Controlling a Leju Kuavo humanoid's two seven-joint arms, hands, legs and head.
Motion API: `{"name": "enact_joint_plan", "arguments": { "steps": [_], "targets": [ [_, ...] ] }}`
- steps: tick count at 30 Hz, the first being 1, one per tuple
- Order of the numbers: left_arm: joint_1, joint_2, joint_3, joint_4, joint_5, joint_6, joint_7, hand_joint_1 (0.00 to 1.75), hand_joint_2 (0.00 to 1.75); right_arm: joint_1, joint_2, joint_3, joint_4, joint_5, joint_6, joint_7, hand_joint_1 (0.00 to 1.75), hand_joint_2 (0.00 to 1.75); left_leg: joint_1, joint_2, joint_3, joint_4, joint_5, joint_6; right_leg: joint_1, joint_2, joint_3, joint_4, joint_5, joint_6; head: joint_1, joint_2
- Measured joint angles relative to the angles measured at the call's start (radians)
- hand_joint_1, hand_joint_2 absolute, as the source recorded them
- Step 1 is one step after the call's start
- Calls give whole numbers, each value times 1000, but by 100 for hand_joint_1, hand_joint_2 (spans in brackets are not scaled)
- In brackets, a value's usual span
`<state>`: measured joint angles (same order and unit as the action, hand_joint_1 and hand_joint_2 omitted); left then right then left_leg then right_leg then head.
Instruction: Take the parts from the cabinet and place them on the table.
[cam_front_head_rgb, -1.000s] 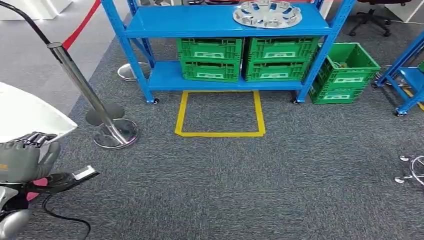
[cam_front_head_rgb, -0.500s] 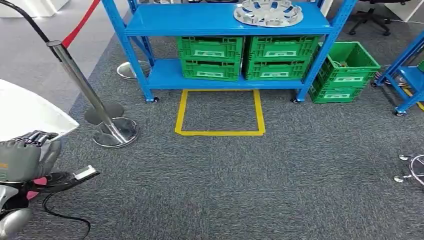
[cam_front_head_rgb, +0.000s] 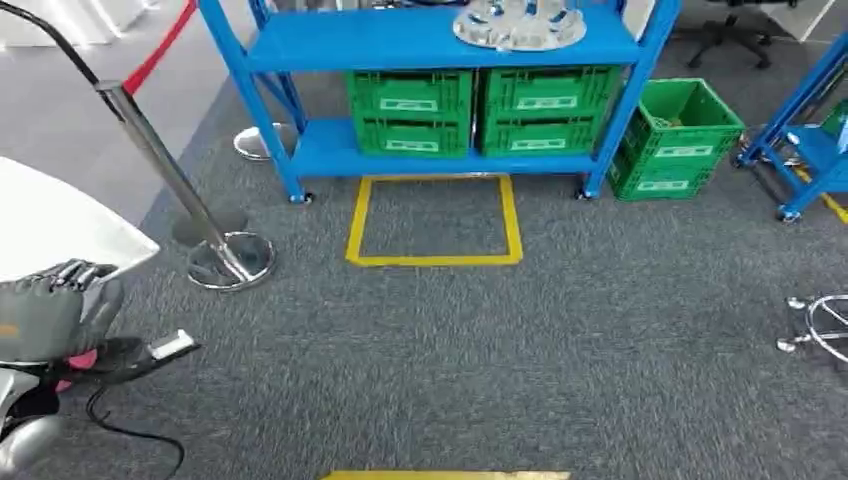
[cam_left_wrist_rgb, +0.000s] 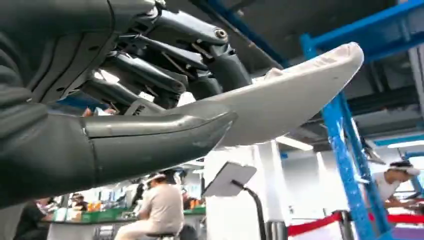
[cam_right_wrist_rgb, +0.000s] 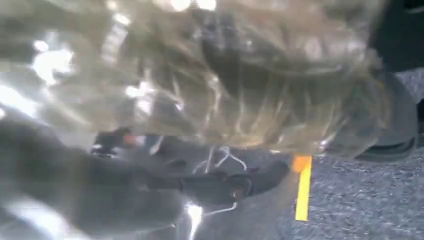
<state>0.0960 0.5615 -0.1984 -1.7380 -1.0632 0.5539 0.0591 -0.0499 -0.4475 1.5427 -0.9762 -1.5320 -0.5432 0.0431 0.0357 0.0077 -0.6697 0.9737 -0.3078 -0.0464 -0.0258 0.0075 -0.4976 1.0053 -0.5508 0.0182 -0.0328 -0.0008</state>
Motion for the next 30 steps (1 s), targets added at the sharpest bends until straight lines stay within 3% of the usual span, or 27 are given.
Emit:
{"name": "enact_joint_plan", "arguments": {
  "steps": [1, 2, 4, 5, 6, 7, 8, 10, 11, 13, 15, 16, 17, 18, 20, 21, 22, 23, 25, 26, 28, 29, 30],
  "targets": [
    [1, 1, -1, 0, 0, -3, 0, 175, 175, -2, 0, 0, 0, 0, -1, 0, 0, 0, 2, -2, -10, 9, -20, -3, -2, -6, -8, 0, 8, -11, -3, 0],
    [3, 2, -1, 0, 0, -6, 1, 175, 175, -1, 0, 0, 0, 0, -4, 0, 0, 0, 1, -2, -28, 63, -90, -2, 1, -7, -20, 0, 18, -20, -6, 0],
    [2, 3, -1, 1, 0, -6, 1, 175, 175, 0, 0, 0, 0, 2, -6, 0, 0, 0, -1, -2, -77, 237, -206, -2, 7, -9, -30, 1, 35, -25, -13, 0],
    [3, 2, -1, 1, 1, -6, 1, 175, 175, 1, 0, 0, 0, 4, -6, 0, 0, 0, -1, -2, -92, 312, -244, 0, 10, -9, -38, 2, 43, -26, -15, 0],
    [3, 0, -2, 2, 2, -6, 1, 175, 175, 2, 0, 0, 0, 7, -6, 0, 0, 0, -1, -2, -90, 347, -259, 4, 14, -9, -46, 2, 48, -27, -14, 0],
    [4, -1, -3, 2, 2, -5, 1, 175, 175, 2, 0, 0, 0, 9, -6, 0, 0, 0, -3, -2, -63, 333, -252, 9, 17, -9, -52, 3, 53, -27, -15, 0],
    [4, -1, -2, 2, 2, -5, 1, 175, 175, 2, 0, 0, -1, 11, -6, 0, 0, 0, -7, -2, -16, 274, -229, 18, 21, -9, -56, 3, 56, -27, -15, 0],
    [3, 0, -1, 2, 2, -2, 1, 175, 175, 1, 0, 0, -3, 13, -7, 0, 0, 0, -19, -4, 109, 88, -170, 43, 25, -8, -55, 3, 59, -24, -15, 0],
    [2, 3, 0, 2, 2, -1, 1, 175, 175, 1, 0, 0, -6, 13, -7, 0, 0, 0, -25, -4, 136, 43, -187, 55, 29, -9, -58, 3, 60, -21, -13, 0],
    [3, 3, 1, 2, 2, 0, 1, 175, 175, 0, -2, 0, -8, 13, -7, 0, 0, 0, -29, -3, 131, 35, -180, 49, 27, -9, -65, 7, 66, -11, -14, 0],
    [3, 3, 1, 2, 2, 1, 1, 175, 175, 0, -2, 0, -11, 13, -7, 0, 0, 0, -31, -3, 129, 29, -173, 57, 25, -9, -63, 1, 72, 1, -15, 0],
    [2, 3, 1, 2, 2, 1, 1, 175, 175, 0, -3, 0, -11, 13, -7, 0, 0, 0, -23, 0, 131, 16, -161, 62, 24, -9, -70, 6, 62, 7, -13, 0],
    [2, 2, 1, 2, 2, 1, 1, 175, 175, 1, -3, 0, -13, 13, -7, 0, 0, 0, -24, 2, 129, 14, -157, 67, 24, -8, -86, 35, 32, 12, -10, 0],
    [2, 2, 1, 2, 2, 2, 1, 175, 175, 0, -3, 0, -13, 13, -7, 0, 0, 0, -24, 2, 123, 14, -155, 71, 23, -8, -113, 98, -9, 15, -6, 0],
    [3, -1, -1, 2, 2, 2, 1, 175, 175, 1, -3, 0, -13, 13, -7, 0, 0, 0, -27, 3, 112, 15, -149, 74, 23, -8, -184, 265, -86, 22, -5, 0],
    [4, -3, -2, 2, 2, 2, 1, 175, 175, 2, -3, 0, -13, 13, -7, 0, 0, 0, -28, 3, 107, 15, -145, 74, 23, -8, -204, 315, -99, 23, -5, 0],
    [5, -5, -2, 2, 2, 2, 1, 175, 175, 3, -3, 0, -13, 13, -7, 0, 0, 0, -29, 3, 105, 15, -143, 73, 23, -8, -195, 308, -85, 23, -5, 0],
    [5, -5, -2, 2, 3, 3, 1, 175, 175, 4, -3, 0, -13, 15, -7, 0, 0, 0, -29, 2, 105, 15, -141, 72, 23, -8, -162, 253, -50, 21, -5, 0],
    [6, -5, -1, 2, 4, 5, 1, 175, 175, 3, -5, 0, -14, 22, -10, 0, 0, 0, -30, 2, 106, 16, -139, 69, 23, -9, -52, 60, 34, 13, -5, 0],
    [6, -5, 0, 2, 4, 6, 1, 175, 175, 2, -6, 0, -14, 27, -11, 0, 0, 0, -30, 2, 105, 17, -138, 66, 25, -9, -20, -7, 31, 7, -5, 0],
    [8, -5, 3, 2, 8, 7, 1, 175, 175, 2, -6, 0, -17, 35, -13, -2, 0, 0, -38, 2, 95, 25, -137, 57, 24, -7, -10, -24, 37, 0, -6, 0],
    [10, -5, 4, 2, 12, 6, 1, 175, 175, 3, -6, 0, -18, 40, -13, -2, 0, 0, -39, 2, 93, 26, -134, 73, 24, -7, -12, -22, 40, 4, -6, 0],
    [10, -5, 4, 2, 15, 6, 1, 175, 175, 5, -6, 0, -18, 49, -13, -2, 0, 0, -38, 2, 94, 26, -133, 74, 25, -7, -13, -22, 40, 3, -7, 0]
  ]
}}
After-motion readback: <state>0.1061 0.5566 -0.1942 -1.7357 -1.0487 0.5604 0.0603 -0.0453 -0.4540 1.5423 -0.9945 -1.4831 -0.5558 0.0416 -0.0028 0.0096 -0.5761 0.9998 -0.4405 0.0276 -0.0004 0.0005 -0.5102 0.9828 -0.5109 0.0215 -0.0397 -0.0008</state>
